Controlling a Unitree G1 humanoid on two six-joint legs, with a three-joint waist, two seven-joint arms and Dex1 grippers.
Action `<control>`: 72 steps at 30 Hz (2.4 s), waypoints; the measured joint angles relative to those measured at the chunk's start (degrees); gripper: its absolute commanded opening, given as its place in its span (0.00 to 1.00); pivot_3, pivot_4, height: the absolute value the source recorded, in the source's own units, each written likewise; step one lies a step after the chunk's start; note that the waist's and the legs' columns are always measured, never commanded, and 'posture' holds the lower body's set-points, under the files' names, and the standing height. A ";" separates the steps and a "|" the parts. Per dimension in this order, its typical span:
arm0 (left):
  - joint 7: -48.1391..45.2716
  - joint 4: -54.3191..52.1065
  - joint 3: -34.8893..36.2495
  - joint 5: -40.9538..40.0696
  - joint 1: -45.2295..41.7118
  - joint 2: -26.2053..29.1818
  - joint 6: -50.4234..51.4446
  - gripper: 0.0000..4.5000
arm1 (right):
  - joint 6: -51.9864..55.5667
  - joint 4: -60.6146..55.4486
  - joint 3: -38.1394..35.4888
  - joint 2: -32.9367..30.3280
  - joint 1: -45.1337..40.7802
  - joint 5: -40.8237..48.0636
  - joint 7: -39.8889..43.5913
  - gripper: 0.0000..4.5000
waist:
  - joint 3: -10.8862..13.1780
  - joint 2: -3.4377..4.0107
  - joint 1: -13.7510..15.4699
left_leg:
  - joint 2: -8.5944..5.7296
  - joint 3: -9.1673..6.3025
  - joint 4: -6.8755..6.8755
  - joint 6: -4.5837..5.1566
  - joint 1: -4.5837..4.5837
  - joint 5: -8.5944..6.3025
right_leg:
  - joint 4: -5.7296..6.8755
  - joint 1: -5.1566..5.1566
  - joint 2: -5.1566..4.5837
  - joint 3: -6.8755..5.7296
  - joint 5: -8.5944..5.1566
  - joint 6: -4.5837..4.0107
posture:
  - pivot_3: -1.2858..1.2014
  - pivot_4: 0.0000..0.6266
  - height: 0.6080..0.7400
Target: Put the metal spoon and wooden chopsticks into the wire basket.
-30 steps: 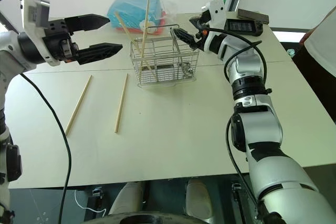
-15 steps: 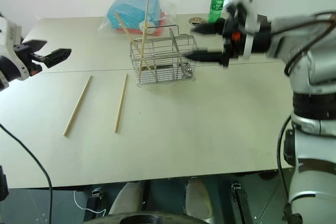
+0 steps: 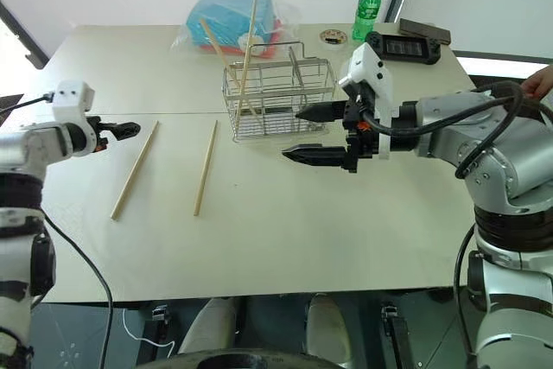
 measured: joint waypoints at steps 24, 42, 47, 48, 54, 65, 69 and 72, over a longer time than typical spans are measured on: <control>-5.65 19.23 -1.71 9.24 -8.44 -5.96 -9.72 0.00 | -0.04 -3.22 -1.86 -2.92 6.41 3.90 -3.82 0.92 | -0.10 0.05 0.20 | -0.01 0.00 0.03 0.00 0.05 0.00 | 0.01 0.12 -0.02 -0.02 -0.01 0.04 | 0.52 0.24 0.78; 8.39 -9.42 19.85 -7.42 -22.49 -11.95 -25.61 0.00 | -0.85 -3.22 -2.34 -3.26 8.29 4.77 -4.92 0.92 | 0.14 -0.79 1.12 | -0.08 -0.12 0.13 -0.09 -0.54 0.05 | -0.35 -0.17 -0.13 -0.19 0.13 0.12 | 0.52 0.24 0.78; 9.69 -8.27 20.47 -11.76 -31.70 -20.21 -30.52 0.00 | -0.53 -3.71 -2.94 -2.71 8.88 6.11 -7.64 0.92 | 0.07 -0.43 1.38 | -0.07 -0.09 0.06 -0.07 0.07 0.04 | -0.45 0.44 -0.11 -0.22 0.11 0.20 | 0.52 0.24 0.78; 9.33 -5.34 20.07 -11.66 -32.88 -21.83 -32.25 0.00 | -0.30 -4.29 -3.31 -2.55 9.13 6.46 -8.35 0.92 | 0.07 -0.43 1.39 | -0.06 -0.10 0.06 -0.07 0.08 0.04 | -0.51 0.48 -0.10 -0.22 0.11 0.20 | 0.52 0.24 0.78; 5.02 11.96 16.89 -9.01 -34.58 -28.37 -42.73 0.00 | 1.30 -7.42 -5.31 -0.55 11.01 10.13 -13.60 0.92 | 0.13 -0.45 0.95 | -0.06 -0.09 0.05 0.00 -0.07 0.00 | -0.69 0.39 -0.10 -0.22 0.12 0.21 | 0.52 0.24 0.78; 0.69 23.47 14.21 -5.52 -34.99 -35.44 -53.00 0.00 | 2.59 -11.37 -9.04 -0.15 14.40 16.66 -23.27 0.92 | 0.14 -0.45 0.29 | -0.06 -0.09 0.05 0.04 -0.16 -0.02 | -0.65 0.32 -0.10 -0.22 0.14 0.23 | 0.52 0.24 0.78; -0.38 23.47 12.91 -4.36 -34.98 -36.79 -55.78 0.24 | 2.59 -11.40 -9.72 -0.17 14.77 18.77 -25.48 0.92 | 0.14 -0.45 0.22 | -0.06 -0.09 0.05 0.04 -0.16 -0.02 | -0.66 0.31 -0.10 -0.22 0.14 0.23 | 0.52 0.24 0.78; -1.19 23.37 13.03 -4.62 -34.61 -37.31 -55.71 0.58 | 2.57 -11.37 -10.38 -0.41 14.77 19.77 -26.61 0.92 | 0.14 -0.45 0.18 | -0.06 -0.09 0.04 0.05 -0.15 -0.02 | -0.66 0.31 -0.10 -0.22 0.14 0.23 | 0.52 0.24 0.78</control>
